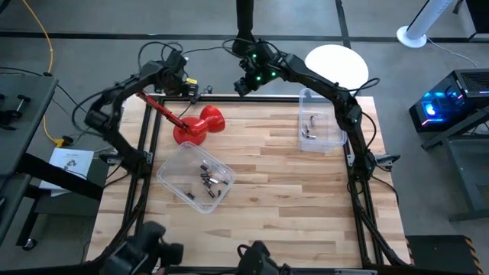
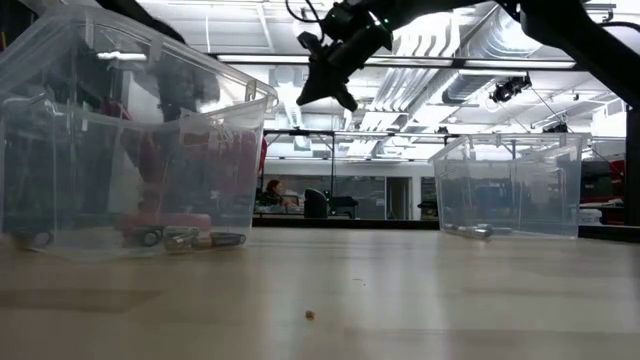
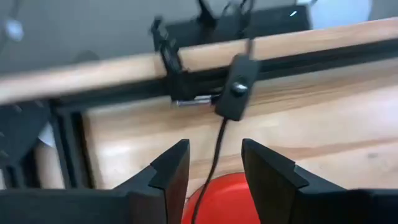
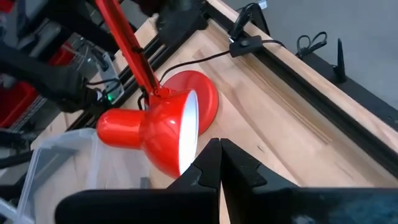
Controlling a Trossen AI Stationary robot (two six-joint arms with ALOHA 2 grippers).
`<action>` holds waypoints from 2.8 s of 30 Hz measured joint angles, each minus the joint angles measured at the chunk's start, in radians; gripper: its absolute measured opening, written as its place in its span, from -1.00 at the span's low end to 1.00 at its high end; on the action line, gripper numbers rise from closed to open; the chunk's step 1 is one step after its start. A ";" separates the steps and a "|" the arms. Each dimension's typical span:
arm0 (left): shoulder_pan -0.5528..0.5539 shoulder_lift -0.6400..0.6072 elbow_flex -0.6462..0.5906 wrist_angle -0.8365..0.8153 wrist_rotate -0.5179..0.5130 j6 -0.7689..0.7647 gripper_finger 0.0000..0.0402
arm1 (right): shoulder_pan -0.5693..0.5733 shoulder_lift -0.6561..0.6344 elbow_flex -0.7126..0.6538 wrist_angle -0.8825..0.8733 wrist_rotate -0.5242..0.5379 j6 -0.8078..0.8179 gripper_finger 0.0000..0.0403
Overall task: Sort batteries
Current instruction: Put the silver battery into the top transparent bin
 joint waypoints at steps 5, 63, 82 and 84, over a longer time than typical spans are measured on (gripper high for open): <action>0.043 0.131 0.058 -0.001 0.096 -0.038 -0.31 | -0.035 0.000 0.000 -0.023 -0.070 -0.078 -1.00; -0.111 0.022 0.035 0.162 -0.093 0.121 -0.95 | -0.043 -0.001 0.001 -0.315 -0.095 -0.179 -1.00; -0.137 -0.240 0.038 0.257 0.168 0.161 -0.95 | 0.972 -0.663 -1.429 0.220 -0.377 1.049 -1.00; -0.150 -0.240 0.038 0.257 0.178 0.151 -0.95 | 1.079 -0.668 -1.498 0.403 -0.350 1.284 -1.00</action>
